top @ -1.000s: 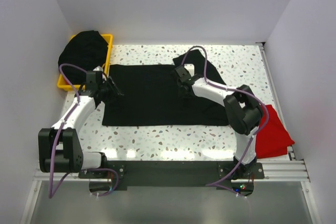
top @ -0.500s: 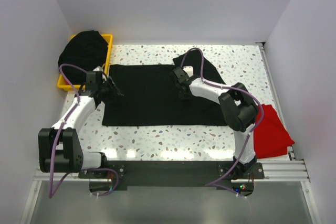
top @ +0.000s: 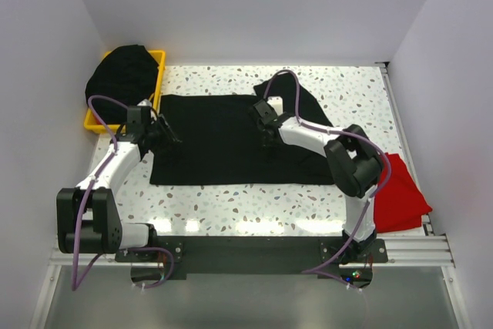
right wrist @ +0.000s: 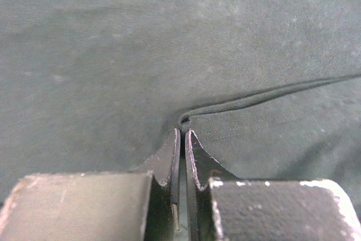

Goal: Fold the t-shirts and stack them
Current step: Fold the tshirt

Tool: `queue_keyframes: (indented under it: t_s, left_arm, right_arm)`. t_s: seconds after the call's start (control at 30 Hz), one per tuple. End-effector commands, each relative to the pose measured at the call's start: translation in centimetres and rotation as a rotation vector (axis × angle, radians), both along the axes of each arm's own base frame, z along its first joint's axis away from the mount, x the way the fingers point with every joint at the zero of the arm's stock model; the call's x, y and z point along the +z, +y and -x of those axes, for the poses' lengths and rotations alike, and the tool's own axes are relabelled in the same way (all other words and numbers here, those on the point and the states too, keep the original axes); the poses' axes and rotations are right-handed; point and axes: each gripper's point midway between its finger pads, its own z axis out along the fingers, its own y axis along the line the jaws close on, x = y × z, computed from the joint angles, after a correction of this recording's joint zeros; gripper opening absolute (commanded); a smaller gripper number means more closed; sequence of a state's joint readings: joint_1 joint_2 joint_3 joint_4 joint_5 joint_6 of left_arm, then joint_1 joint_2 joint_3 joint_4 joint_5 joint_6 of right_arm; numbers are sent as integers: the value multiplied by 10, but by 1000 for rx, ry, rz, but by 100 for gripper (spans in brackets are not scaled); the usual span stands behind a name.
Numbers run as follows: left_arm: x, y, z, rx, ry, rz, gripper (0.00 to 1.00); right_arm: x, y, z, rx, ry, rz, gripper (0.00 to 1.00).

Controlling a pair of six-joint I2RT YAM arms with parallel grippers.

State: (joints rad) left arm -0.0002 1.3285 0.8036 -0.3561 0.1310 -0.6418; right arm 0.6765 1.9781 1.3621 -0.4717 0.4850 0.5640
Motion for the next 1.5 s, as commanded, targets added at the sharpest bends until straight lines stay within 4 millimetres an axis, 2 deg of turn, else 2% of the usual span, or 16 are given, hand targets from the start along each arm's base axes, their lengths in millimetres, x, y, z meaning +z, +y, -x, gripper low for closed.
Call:
queue_keyframes:
  t_s: [0.0,0.53,0.7,0.87,0.93,0.97,1.0,1.07,1.1,1.13,1.17,1.23,1.3,1.33,1.37,1.47]
  left_arm:
    - [8,1,-8,-12,-52,0,52]
    - [5,-3,-8,-17,-44,20,52]
    - [7,-7,-15,-7,-44,57,52]
    - [21,-5,-40,26,-67,67,52]
    - [33,-11,-56,27,-89,54,52]
    - [26,-9,-62,41,-66,46,52]
    - [38,-6,-75,62,-86,22,52]
    - [30,-4,-90,84,-58,0,52]
    - [41,-2,-105,102,-78,-24,52]
    - [29,-3,-112,110,-45,-30,52]
    - [41,1,-128,128,-79,-48,51]
    - [37,9,-151,171,-64,-84,51]
    - [32,21,-164,216,-48,-139,51]
    - [15,25,-171,227,-13,-164,51]
    - [27,28,-187,243,-46,-176,51]
    - [15,42,-211,291,-25,-246,51]
  right_arm:
    - [41,14,-13,9,-140,-56,0]
    - [26,31,-3,86,-119,-77,2]
    - [31,33,-2,111,-124,-79,22]
    - [63,33,-13,140,-177,-99,45]
    - [80,28,-29,137,-198,-141,47]
    - [90,27,-39,130,-214,-168,48]
    - [94,23,-46,123,-210,-192,48]
    - [101,11,-72,101,-200,-293,49]
    - [107,6,-84,89,-213,-327,49]
    - [101,-6,-98,66,-195,-364,49]
    - [114,-8,-112,64,-222,-397,50]
    - [119,-16,-141,56,-242,-453,51]
    - [119,-28,-159,33,-249,-473,53]
    - [106,-32,-168,17,-233,-478,54]
    - [116,-34,-180,13,-261,-488,54]
    - [111,-49,-203,-12,-285,-509,57]
